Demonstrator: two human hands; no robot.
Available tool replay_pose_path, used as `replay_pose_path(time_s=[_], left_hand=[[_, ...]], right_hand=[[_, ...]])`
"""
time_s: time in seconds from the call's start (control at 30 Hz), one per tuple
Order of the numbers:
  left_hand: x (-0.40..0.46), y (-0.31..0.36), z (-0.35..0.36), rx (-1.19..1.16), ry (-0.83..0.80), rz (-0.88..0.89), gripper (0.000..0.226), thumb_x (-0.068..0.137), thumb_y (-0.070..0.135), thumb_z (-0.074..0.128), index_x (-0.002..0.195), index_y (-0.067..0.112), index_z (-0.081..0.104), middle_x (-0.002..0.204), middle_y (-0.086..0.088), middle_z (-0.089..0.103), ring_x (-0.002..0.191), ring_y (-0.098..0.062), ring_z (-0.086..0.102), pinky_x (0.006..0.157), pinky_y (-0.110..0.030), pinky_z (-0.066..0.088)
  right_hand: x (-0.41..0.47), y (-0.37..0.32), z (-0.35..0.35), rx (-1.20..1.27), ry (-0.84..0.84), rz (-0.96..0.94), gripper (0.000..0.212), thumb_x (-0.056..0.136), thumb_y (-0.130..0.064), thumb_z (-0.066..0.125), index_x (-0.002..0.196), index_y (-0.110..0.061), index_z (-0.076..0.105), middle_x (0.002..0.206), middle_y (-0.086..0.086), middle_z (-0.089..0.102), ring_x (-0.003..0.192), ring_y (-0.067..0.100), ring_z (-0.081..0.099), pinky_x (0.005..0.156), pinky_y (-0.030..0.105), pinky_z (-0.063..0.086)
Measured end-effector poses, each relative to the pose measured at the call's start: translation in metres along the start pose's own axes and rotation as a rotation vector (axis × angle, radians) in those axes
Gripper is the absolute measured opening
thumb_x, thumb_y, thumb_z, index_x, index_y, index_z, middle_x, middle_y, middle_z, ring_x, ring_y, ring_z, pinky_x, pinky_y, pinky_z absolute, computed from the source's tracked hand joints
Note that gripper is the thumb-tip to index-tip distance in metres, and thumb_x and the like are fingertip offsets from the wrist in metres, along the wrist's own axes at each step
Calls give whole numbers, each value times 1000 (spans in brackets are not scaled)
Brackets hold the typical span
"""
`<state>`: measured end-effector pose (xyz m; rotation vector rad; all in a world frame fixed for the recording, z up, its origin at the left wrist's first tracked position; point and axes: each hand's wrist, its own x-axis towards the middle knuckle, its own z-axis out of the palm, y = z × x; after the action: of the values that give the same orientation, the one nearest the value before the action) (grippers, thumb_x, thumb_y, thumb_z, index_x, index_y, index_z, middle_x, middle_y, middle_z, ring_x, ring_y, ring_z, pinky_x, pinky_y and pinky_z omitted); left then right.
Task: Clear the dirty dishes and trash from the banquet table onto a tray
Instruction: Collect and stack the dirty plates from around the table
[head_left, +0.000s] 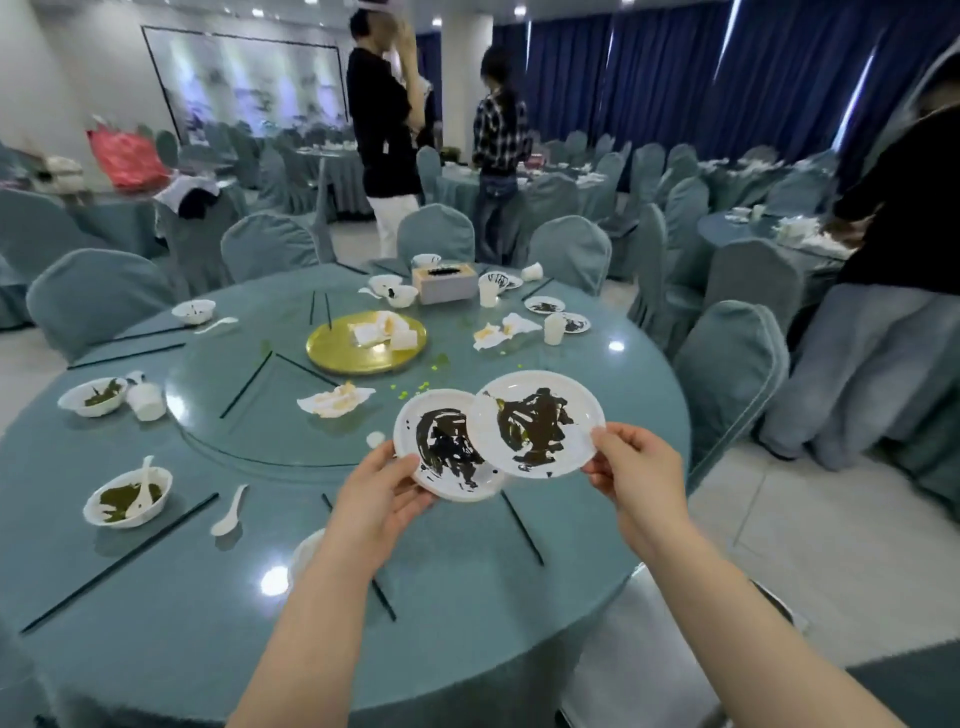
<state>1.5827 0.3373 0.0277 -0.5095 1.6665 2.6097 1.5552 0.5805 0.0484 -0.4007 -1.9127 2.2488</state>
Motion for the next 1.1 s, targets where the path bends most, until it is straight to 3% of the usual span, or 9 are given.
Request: replay_pose_path(time_s=[0.2,0.37,0.53,0.67,0.83,0.9,1.0,1.1], left_hand=[[-46,-16,146,-17,-206,45,24,94,8,53,108,24,63,81,1,75,66,-11,71,55,-22,55],[-91,-32,265,-118,-372,-17,19,93,7,53,107,15,64,81,-5,75,65,-14,71,56,-23,55],[-122,-40,357,-187,-474,-67,14,94,6,53,104,10,63,78,-7,74,63,-15,70,53,-23,55],[-137,-45,404,-203,-522,-69,13,93,6,54,102,6,64,79,-11,74,65,-17,71,53,-24,56],[-130,-48,448,-197,-566,-97,17,93,7,55,107,2,62,88,-17,71,69,-23,71,56,-29,58],[-119,-50,465,-181,-597,-106,23,93,13,57,113,2,61,96,-21,70,76,-26,71,58,-31,59],[-98,-57,489,-131,-647,-110,24,93,23,58,111,7,63,93,-17,73,76,-24,72,57,-30,58],[-75,-69,517,-64,-669,-91,18,95,18,55,107,9,64,89,-11,75,74,-20,73,55,-27,56]], right_hand=[[-10,-76,-118,-37,59,-122,4,86,-14,65,89,-11,65,65,4,65,47,8,57,43,18,41],[-14,-138,-222,-113,142,-204,3,84,-18,69,85,-15,67,65,2,69,49,11,60,47,23,43],[-6,-186,-290,-106,216,-227,6,86,-16,67,86,-10,68,53,-1,57,42,11,47,42,21,40],[6,-210,-327,-26,224,-161,2,88,-13,63,88,-11,62,63,5,60,46,15,51,59,32,46],[32,-221,-358,-1,247,-189,7,86,-7,66,90,-12,63,75,5,68,57,13,58,47,21,50],[47,-223,-370,10,264,-185,8,85,-5,67,90,-11,66,71,4,69,54,11,58,46,20,48],[69,-224,-387,5,290,-160,9,83,-4,68,87,-12,70,64,3,71,45,8,58,44,19,47],[94,-226,-407,-14,300,-138,14,80,1,66,90,-8,73,73,9,73,56,16,59,50,24,49]])
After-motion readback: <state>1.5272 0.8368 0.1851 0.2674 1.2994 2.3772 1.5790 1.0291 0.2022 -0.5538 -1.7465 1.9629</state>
